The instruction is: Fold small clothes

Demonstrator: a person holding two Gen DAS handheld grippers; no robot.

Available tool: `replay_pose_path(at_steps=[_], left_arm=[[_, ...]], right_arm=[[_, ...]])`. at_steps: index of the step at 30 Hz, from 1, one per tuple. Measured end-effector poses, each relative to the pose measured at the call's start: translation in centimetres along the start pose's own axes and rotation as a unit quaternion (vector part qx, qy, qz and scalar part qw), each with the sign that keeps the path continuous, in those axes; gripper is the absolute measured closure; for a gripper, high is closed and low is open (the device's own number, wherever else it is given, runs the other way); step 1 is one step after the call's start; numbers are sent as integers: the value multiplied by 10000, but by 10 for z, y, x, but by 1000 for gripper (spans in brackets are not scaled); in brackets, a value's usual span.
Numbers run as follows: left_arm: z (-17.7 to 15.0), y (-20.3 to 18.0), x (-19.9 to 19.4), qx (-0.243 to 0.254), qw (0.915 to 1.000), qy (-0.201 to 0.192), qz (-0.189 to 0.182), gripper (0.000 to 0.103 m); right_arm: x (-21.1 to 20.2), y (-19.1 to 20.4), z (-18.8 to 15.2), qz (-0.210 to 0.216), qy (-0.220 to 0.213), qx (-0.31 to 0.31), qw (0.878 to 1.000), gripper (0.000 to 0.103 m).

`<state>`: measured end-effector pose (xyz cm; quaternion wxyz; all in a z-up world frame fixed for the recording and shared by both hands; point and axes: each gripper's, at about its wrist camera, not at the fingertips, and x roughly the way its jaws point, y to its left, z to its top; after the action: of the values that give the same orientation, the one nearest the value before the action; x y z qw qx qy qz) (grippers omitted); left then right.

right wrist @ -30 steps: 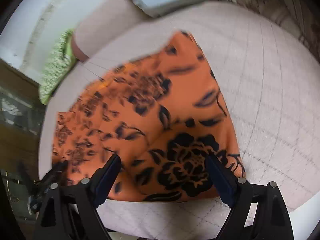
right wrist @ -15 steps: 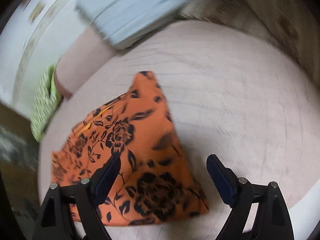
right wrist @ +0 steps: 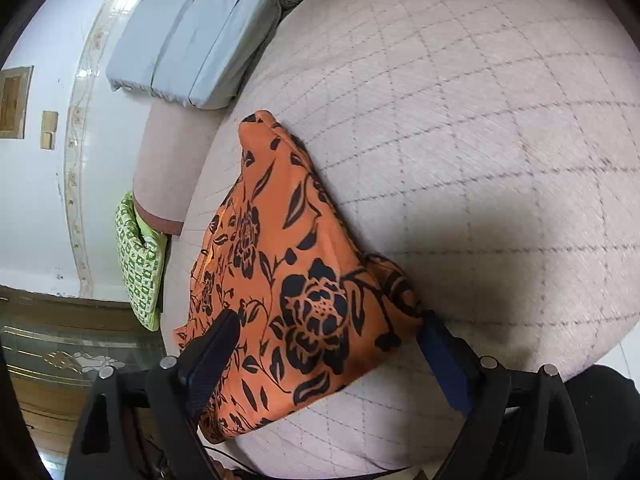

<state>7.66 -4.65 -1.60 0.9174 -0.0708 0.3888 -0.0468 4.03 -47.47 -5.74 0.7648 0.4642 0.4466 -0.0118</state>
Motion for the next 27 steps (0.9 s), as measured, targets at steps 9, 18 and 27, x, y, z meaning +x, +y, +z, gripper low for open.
replay_pose_path(at_steps=[9,18,27], left_arm=[[-2,-4,-7,30,9997,-257,48,20],[-11,-22,9,529,9985,31,164,20],[-7,-24,15,392,9992,66,-86,20]], right_arm=[[-26,34,-8,-678,-372,-1260,9890,88],[-13,27,-2,-646,-121,-1213,9904,21],[9,54,64,-193,-171,-1691,9853,21]])
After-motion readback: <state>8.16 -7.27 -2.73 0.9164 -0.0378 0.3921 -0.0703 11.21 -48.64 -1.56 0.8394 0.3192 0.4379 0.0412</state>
